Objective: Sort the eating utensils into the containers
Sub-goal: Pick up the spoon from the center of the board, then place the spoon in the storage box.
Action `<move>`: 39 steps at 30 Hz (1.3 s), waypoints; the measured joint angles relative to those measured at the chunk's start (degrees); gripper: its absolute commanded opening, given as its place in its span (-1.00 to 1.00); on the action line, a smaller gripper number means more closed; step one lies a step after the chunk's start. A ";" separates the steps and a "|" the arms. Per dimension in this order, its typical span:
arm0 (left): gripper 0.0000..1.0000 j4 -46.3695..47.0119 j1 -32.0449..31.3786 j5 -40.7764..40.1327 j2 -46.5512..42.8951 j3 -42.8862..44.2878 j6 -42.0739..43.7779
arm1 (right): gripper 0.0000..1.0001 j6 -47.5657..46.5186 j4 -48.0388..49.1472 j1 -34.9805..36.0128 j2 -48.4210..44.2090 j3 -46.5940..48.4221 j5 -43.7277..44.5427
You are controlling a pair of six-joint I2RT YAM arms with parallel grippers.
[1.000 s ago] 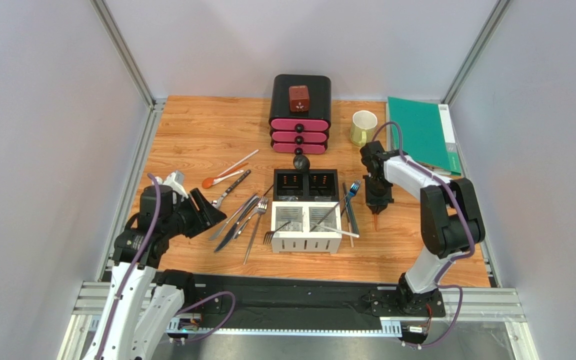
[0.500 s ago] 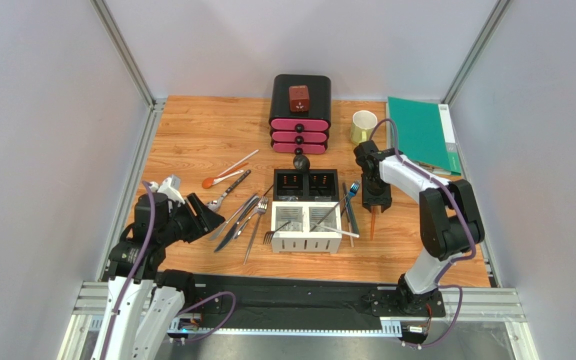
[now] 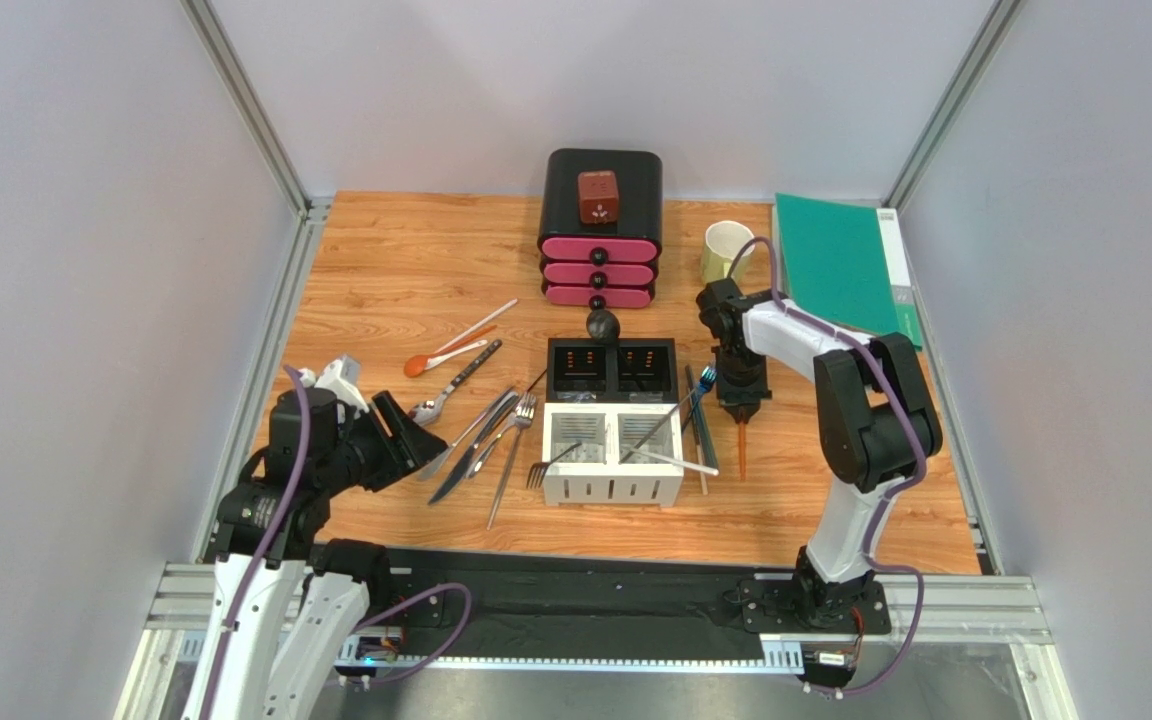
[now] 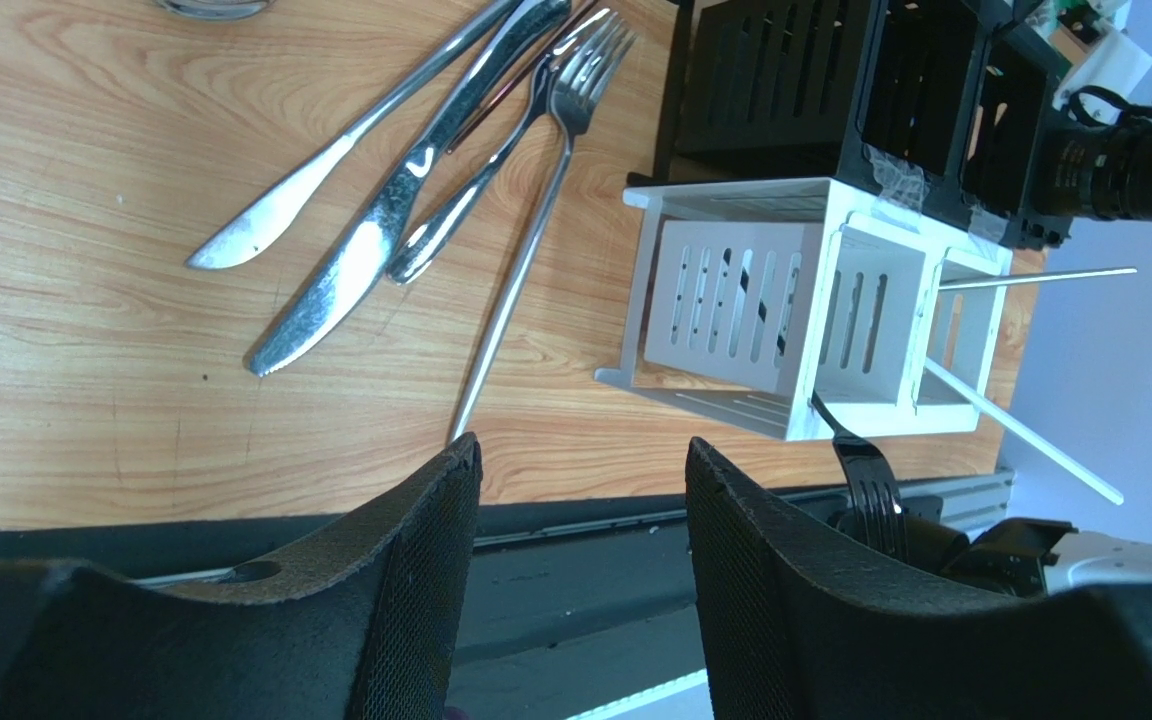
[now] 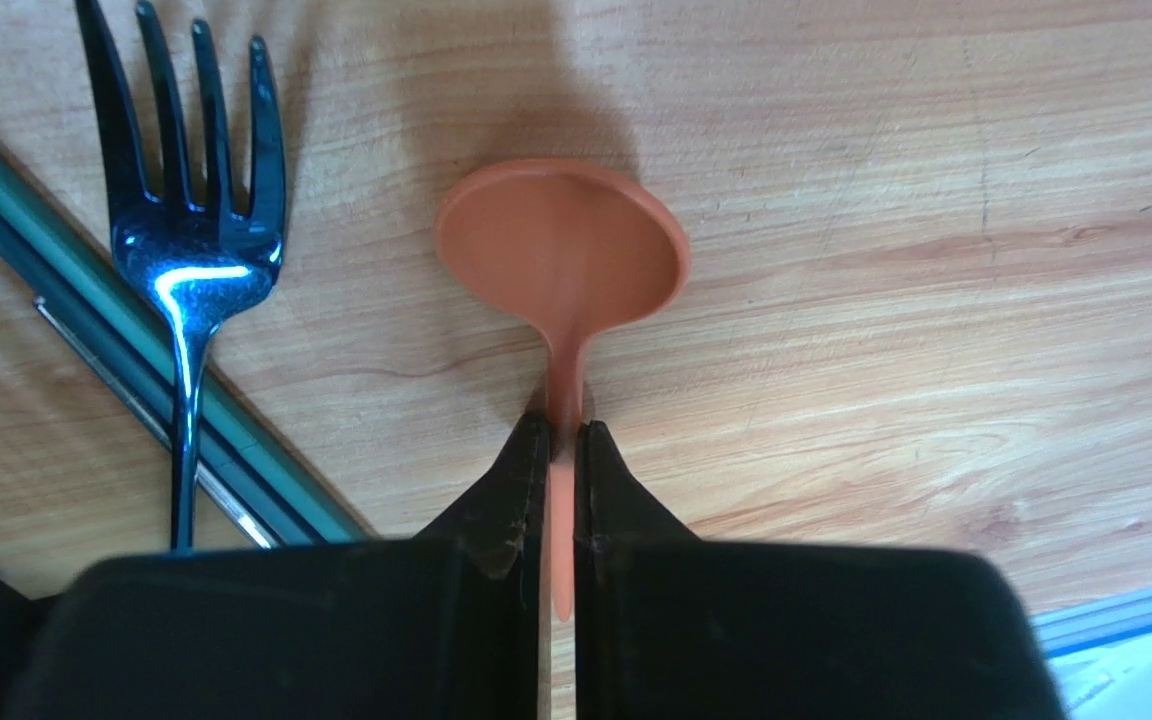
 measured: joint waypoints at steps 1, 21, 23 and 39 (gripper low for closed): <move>0.18 -0.07 0.00 -0.07 0.15 0.13 0.00 | -1.00 0.02 0.26 0.00 -0.48 -0.55 -0.22; 0.18 0.04 -0.02 1.55 0.66 2.82 1.60 | -1.00 1.79 -7.65 11.96 -31.32 10.75 2.29; 0.18 0.11 0.00 1.55 -0.42 2.75 1.53 | -1.00 -0.46 -5.03 13.70 -30.71 12.46 2.67; 0.18 -7.93 -0.07 -1.64 -6.62 4.74 3.08 | -1.00 -11.80 4.39 15.72 -5.75 30.93 2.60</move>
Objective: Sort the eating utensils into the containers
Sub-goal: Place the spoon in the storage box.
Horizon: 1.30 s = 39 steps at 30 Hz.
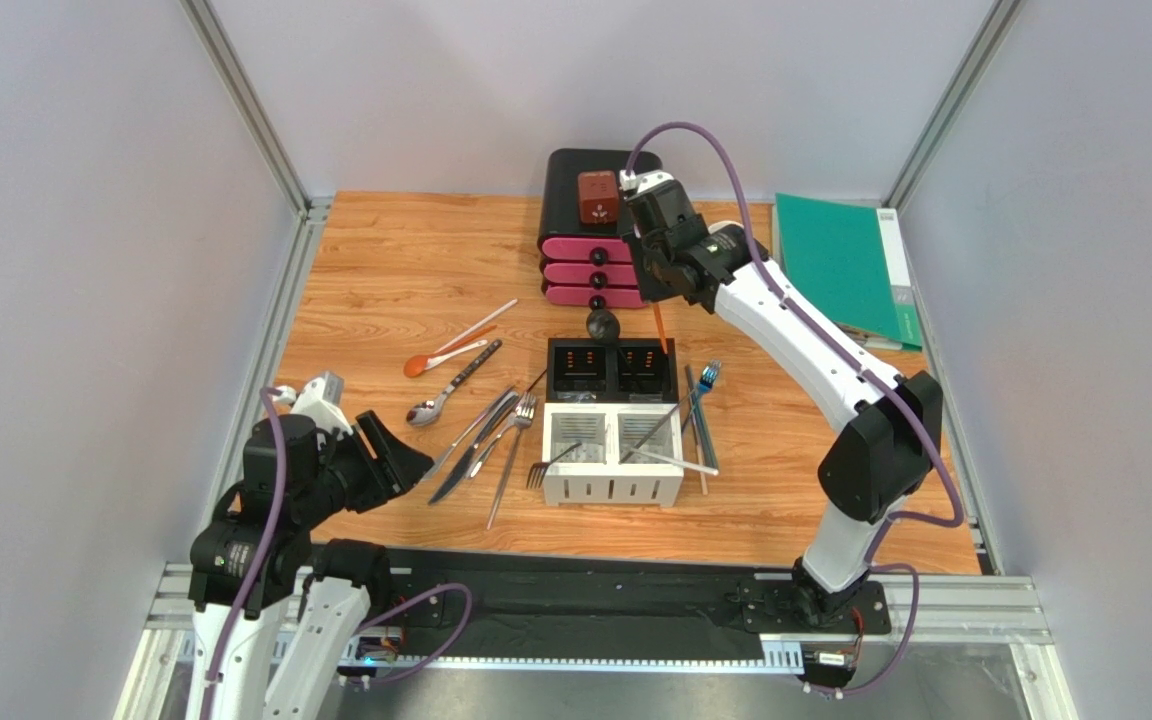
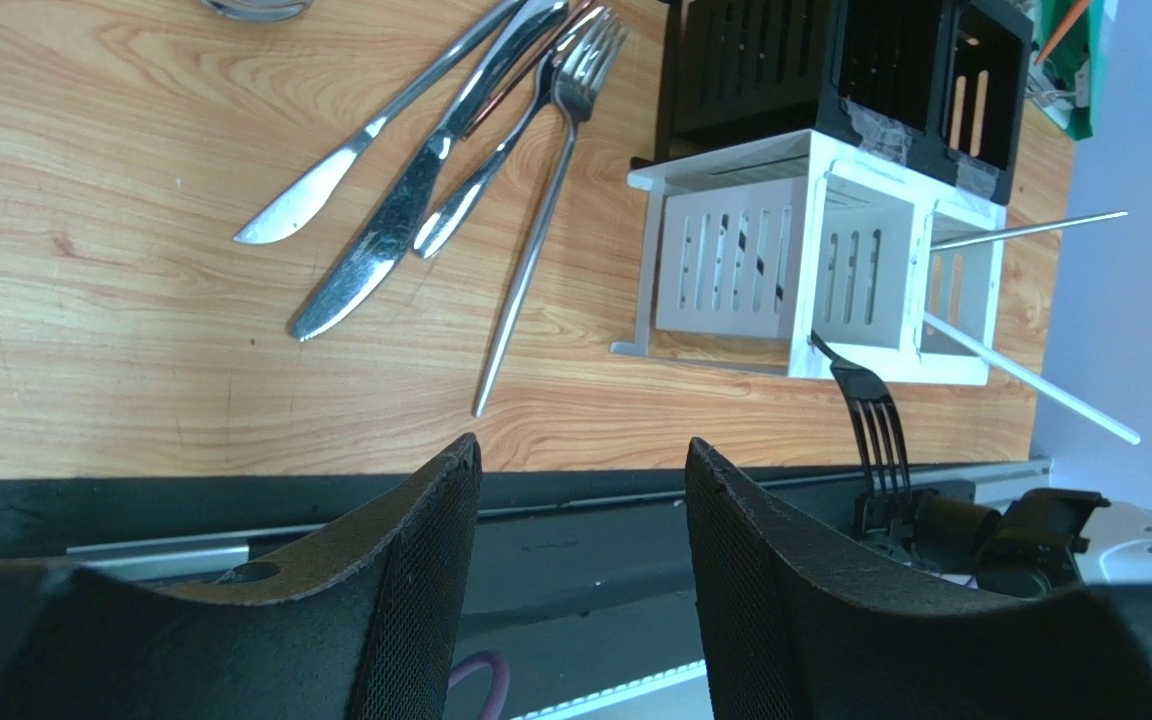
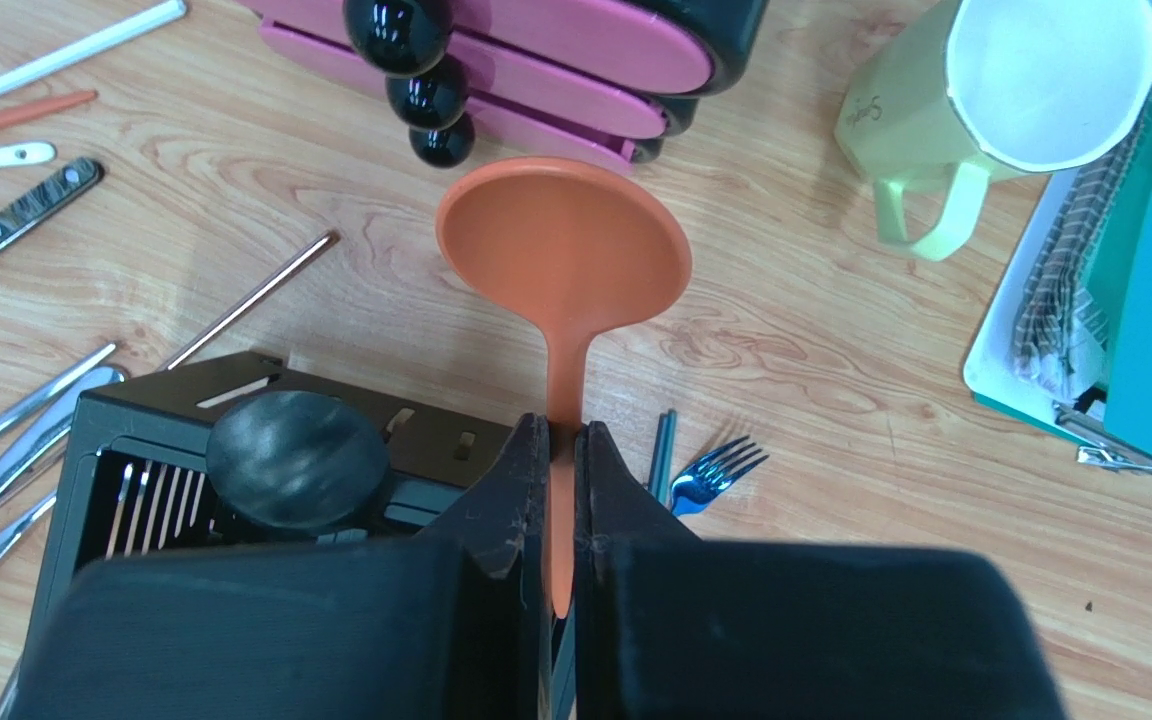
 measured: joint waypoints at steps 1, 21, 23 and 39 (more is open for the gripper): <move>0.18 -0.37 0.00 -0.17 0.02 0.02 0.09 | -1.00 -0.04 0.20 0.26 0.35 -0.11 -0.07; 0.19 -2.73 0.00 -0.48 -0.87 0.09 1.11 | -1.00 0.72 19.96 9.60 -6.64 -25.42 7.10; 0.18 -2.99 0.00 -0.48 -1.03 0.09 1.16 | -1.00 1.31 20.44 9.73 -7.04 -26.05 7.80; 0.18 -4.90 0.00 -0.39 -0.39 0.74 3.04 | -1.00 1.60 31.71 11.19 -14.93 -38.47 9.31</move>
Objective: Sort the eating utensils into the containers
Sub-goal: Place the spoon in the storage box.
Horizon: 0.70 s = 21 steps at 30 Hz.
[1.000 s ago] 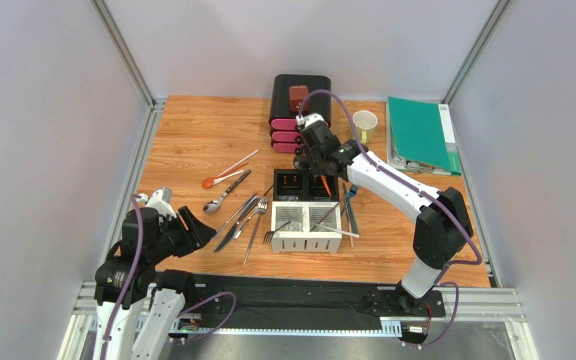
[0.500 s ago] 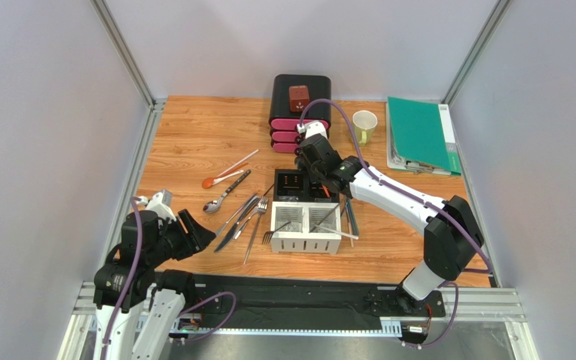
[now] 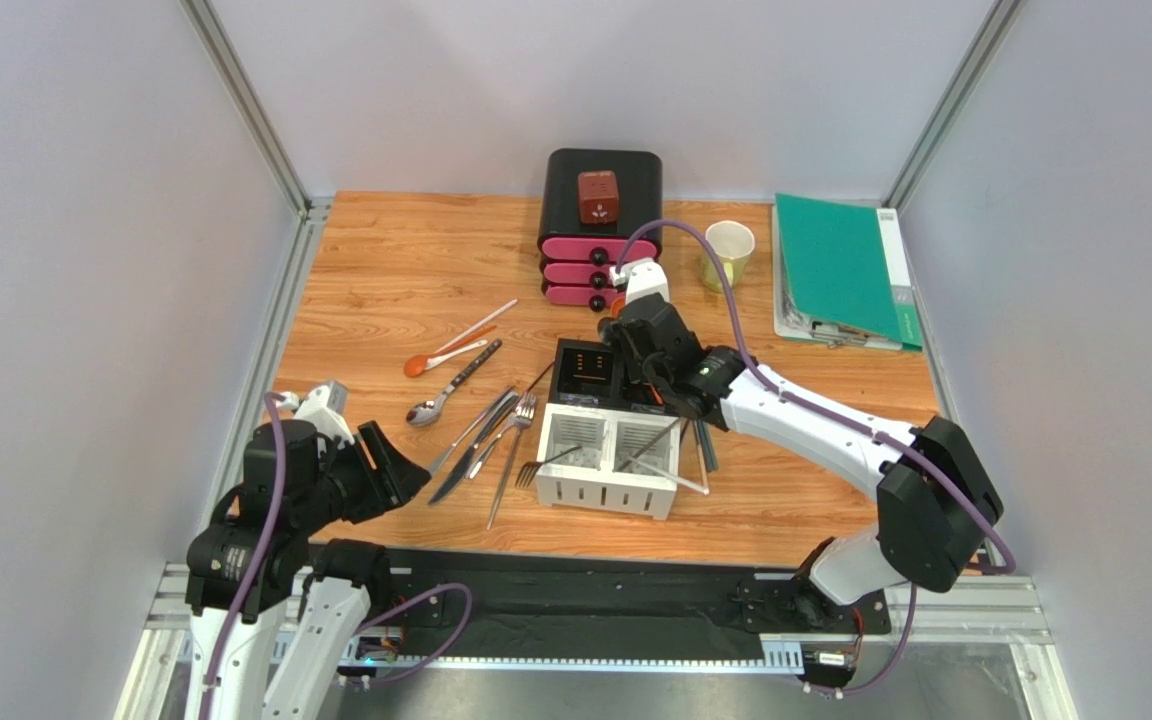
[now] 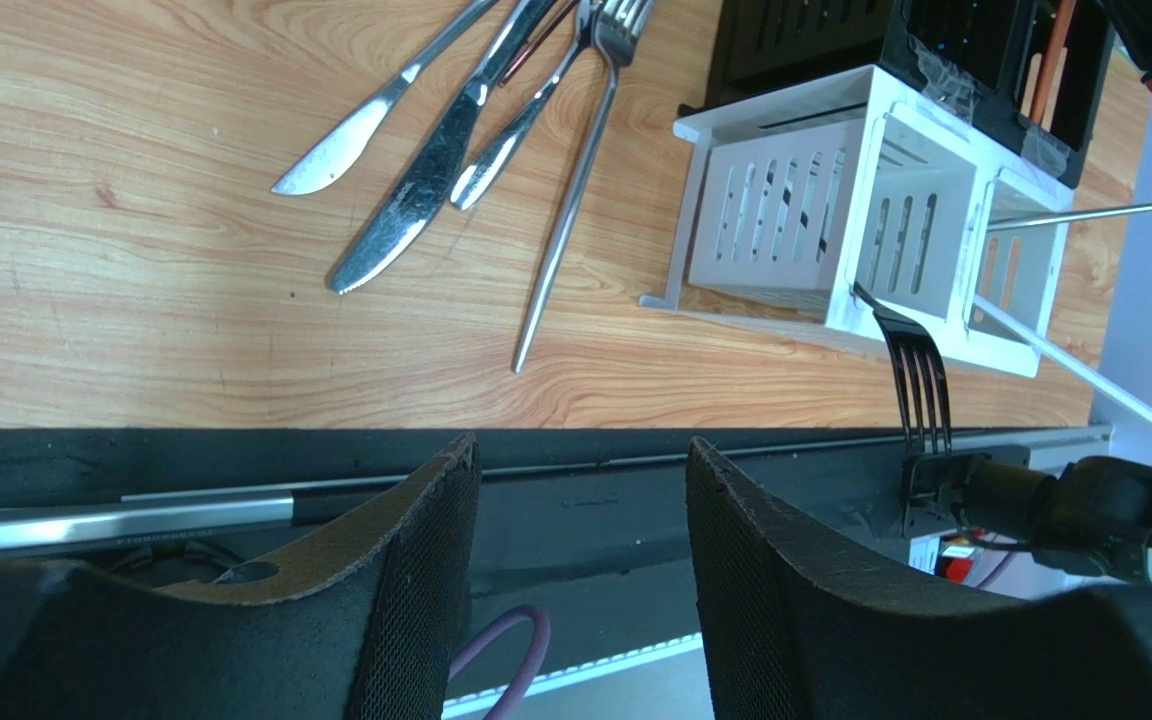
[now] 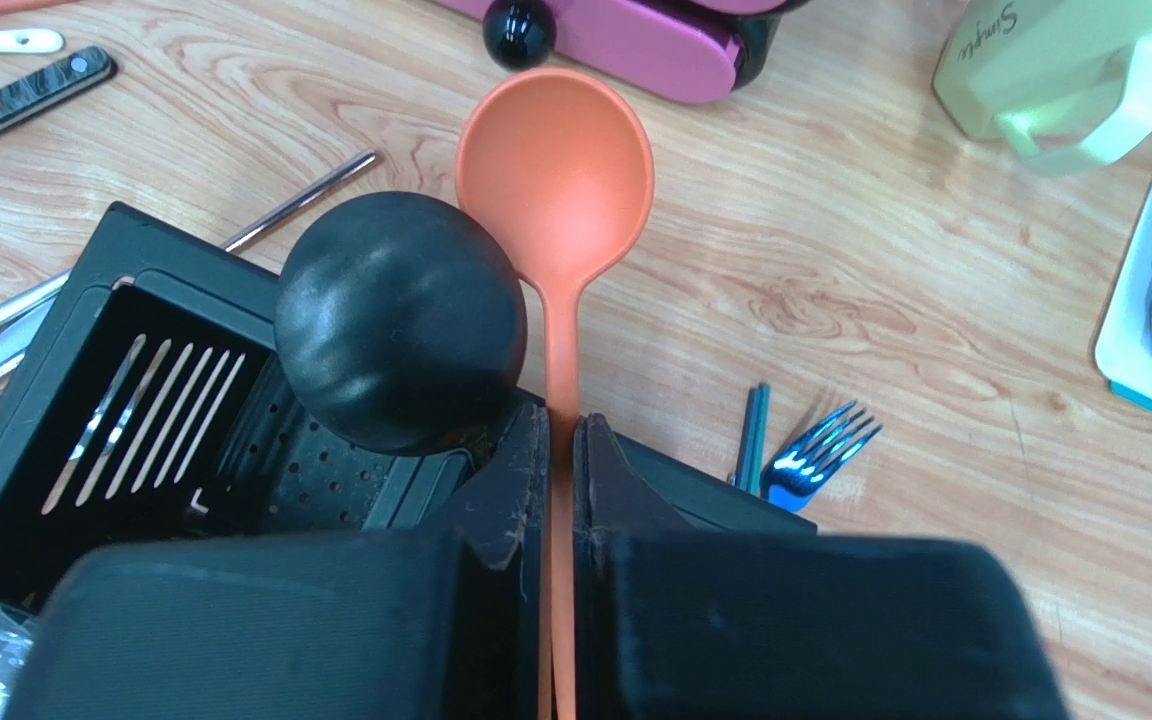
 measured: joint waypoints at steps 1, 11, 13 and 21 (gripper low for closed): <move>0.18 -0.07 0.00 0.04 0.26 0.11 0.26 | -1.00 -0.39 1.16 0.04 -0.35 -0.81 0.26; 0.18 -0.50 0.00 0.39 2.32 0.46 2.05 | -1.00 -2.51 10.75 0.63 -2.43 -6.01 1.14; 0.18 -0.55 -0.02 0.39 2.32 0.70 2.25 | -1.00 -2.60 12.96 0.70 -3.41 -7.67 1.18; 0.18 -0.61 -1.97 0.33 2.32 0.74 2.99 | -1.00 -6.23 27.82 1.57 -7.28 -18.51 1.86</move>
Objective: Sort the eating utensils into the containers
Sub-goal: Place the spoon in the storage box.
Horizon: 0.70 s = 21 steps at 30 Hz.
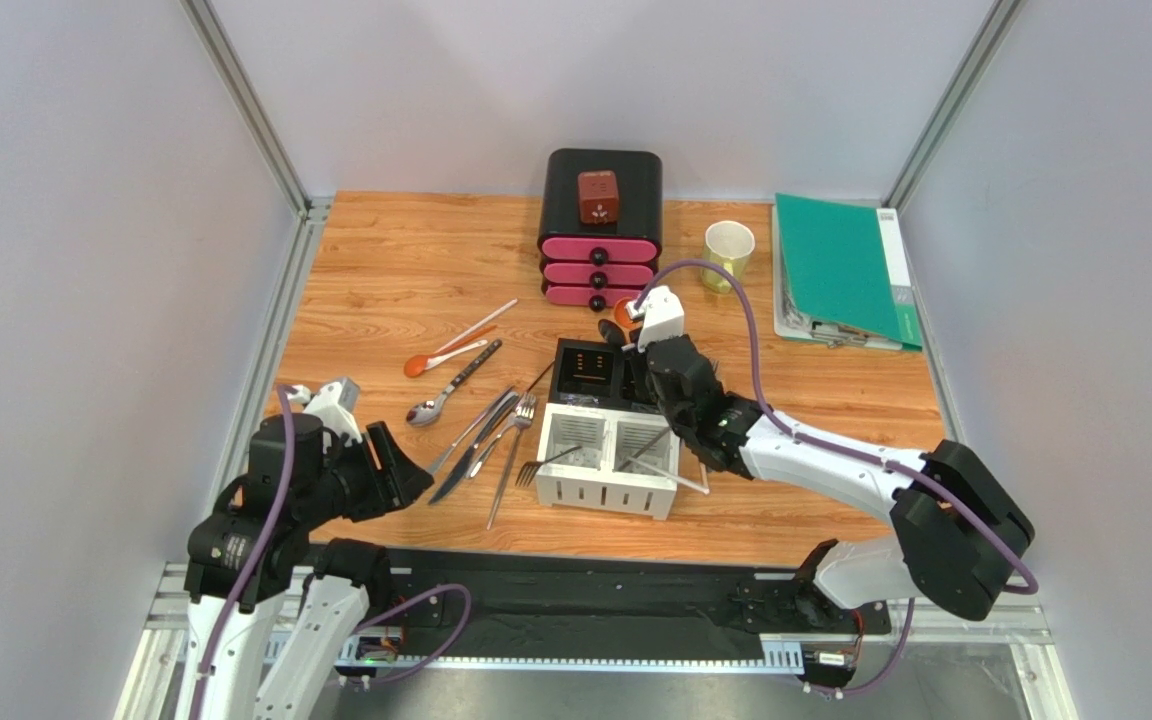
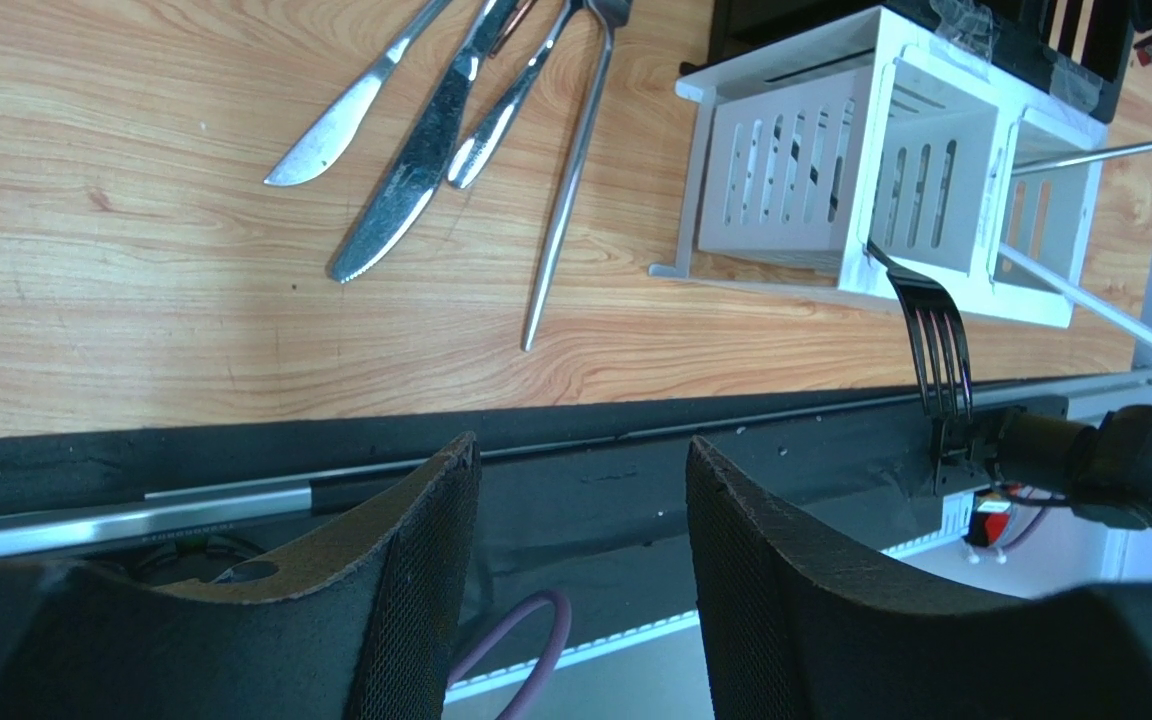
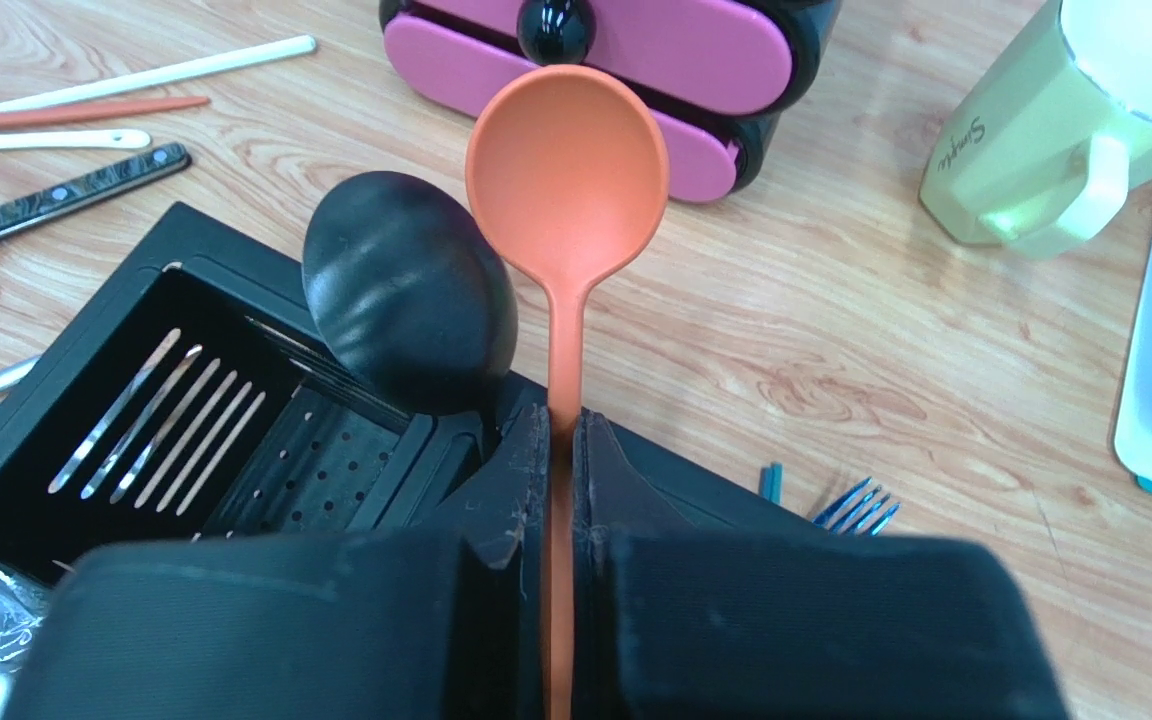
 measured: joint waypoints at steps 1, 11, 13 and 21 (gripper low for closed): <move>0.18 0.00 -0.39 -0.04 0.00 -0.02 0.13 | -1.00 -0.57 1.40 0.04 0.00 -0.74 0.00; 0.18 -0.11 -2.60 -0.39 0.00 -1.09 0.57 | -1.00 -1.92 15.34 0.15 -0.02 -7.10 -0.09; 0.18 -0.13 -2.60 -0.44 0.00 -1.09 0.70 | -1.00 -1.16 17.25 0.42 -0.24 -8.94 -0.07; 0.18 -0.39 -2.60 -1.42 0.00 -1.09 1.20 | -0.35 0.52 17.79 1.29 -0.59 -9.77 0.50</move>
